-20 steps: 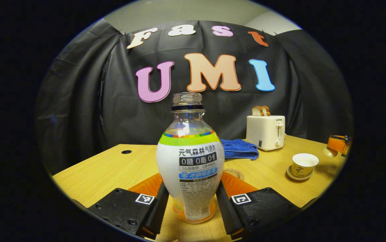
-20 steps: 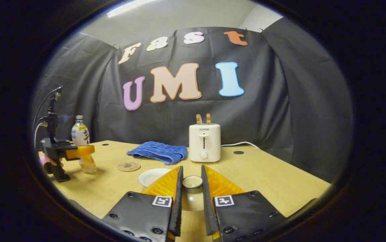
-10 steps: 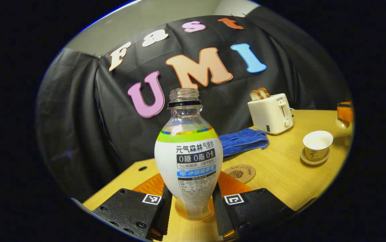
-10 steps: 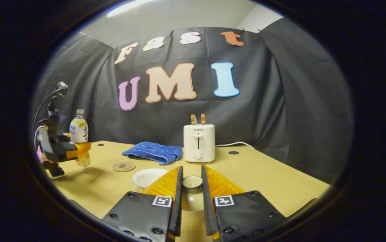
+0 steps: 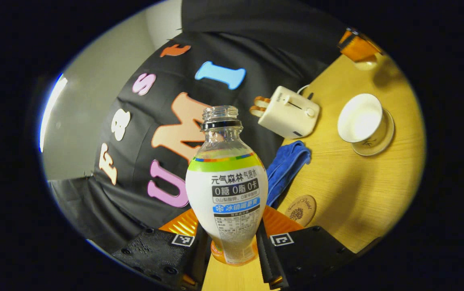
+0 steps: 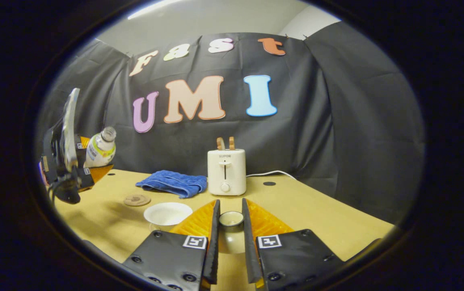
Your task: Open the teacup lid with one hand, grasp the water bottle and pour water into the teacup with the other hand; after pouring, place the water bottle on the coaster and then close the teacup lid.
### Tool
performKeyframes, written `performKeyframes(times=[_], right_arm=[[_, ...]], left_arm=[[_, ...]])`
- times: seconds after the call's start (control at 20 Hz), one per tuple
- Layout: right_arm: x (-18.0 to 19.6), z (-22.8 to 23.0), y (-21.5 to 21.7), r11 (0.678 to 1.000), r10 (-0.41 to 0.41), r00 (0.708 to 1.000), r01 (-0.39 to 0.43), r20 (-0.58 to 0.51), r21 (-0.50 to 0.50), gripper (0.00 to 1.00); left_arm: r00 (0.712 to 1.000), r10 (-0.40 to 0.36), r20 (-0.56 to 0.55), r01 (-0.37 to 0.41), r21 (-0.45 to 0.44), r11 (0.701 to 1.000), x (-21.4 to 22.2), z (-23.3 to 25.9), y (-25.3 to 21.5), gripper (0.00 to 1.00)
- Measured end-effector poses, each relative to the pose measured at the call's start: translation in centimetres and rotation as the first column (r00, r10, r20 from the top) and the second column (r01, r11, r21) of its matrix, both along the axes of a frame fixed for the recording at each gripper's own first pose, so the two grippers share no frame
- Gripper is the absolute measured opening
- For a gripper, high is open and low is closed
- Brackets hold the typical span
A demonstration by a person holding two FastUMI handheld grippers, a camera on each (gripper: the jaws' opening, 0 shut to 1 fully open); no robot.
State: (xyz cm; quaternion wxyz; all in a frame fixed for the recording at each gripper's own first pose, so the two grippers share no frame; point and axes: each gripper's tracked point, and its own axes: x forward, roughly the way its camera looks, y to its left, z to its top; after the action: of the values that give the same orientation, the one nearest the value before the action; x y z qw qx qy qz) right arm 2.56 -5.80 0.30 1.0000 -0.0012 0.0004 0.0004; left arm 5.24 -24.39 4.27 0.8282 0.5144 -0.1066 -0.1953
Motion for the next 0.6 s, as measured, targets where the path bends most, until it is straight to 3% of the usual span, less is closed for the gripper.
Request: performKeyframes(times=[0.3,0.6], right_arm=[[0.0,-0.1,-0.2,1.000,-0.003,1.000,0.003,-0.002,0.000,0.32],[0.1,-0.1,-0.3,1.000,-0.010,1.000,0.010,-0.001,-0.001,0.31]], left_arm=[[0.998,-0.046,0.039,0.036,0.228,0.973,0.5,-2.0,-2.4,0.53],[0.991,-0.096,0.095,0.046,0.433,0.900,1.5,-3.3,-3.7,0.54]])
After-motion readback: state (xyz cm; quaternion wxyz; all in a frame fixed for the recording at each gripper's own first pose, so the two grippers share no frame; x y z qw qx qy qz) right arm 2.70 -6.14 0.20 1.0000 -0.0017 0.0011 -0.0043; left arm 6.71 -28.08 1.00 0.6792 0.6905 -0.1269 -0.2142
